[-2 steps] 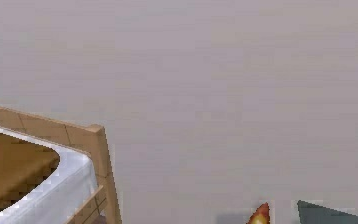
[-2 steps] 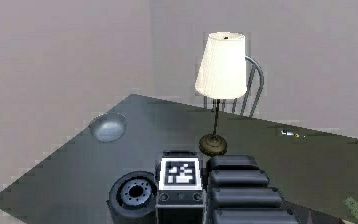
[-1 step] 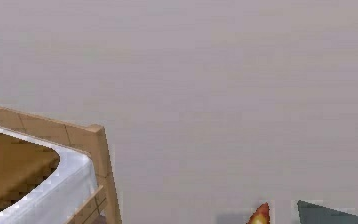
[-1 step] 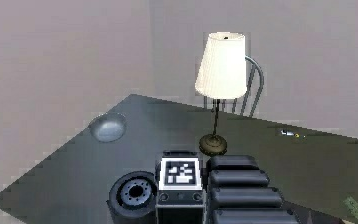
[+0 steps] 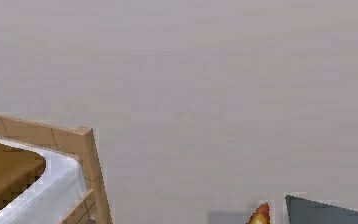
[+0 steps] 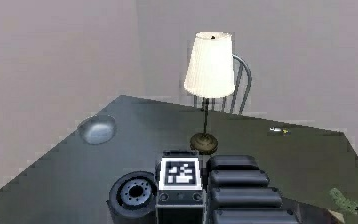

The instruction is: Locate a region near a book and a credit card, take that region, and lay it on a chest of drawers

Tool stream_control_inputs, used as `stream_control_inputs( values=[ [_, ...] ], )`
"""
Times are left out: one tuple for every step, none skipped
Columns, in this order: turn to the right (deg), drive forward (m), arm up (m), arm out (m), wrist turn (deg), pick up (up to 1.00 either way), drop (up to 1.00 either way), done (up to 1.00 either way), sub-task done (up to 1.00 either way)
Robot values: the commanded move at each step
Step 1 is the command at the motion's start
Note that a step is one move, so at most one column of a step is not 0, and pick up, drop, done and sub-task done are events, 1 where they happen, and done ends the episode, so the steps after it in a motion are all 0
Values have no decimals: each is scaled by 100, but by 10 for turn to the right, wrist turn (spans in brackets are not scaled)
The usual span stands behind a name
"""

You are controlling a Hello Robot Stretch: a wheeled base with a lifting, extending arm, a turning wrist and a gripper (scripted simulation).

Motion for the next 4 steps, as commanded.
stream_control_inputs(
  values=[
    [270, 0, 0, 0, 0, 0, 0, 0, 0],
    [360, 0, 0, 0, 0, 0, 0, 0, 0],
    [-420, 0, 0, 0, 0, 0, 0, 0, 0],
    [450, 0, 0, 0, 0, 0, 0, 0, 0]
  ],
)
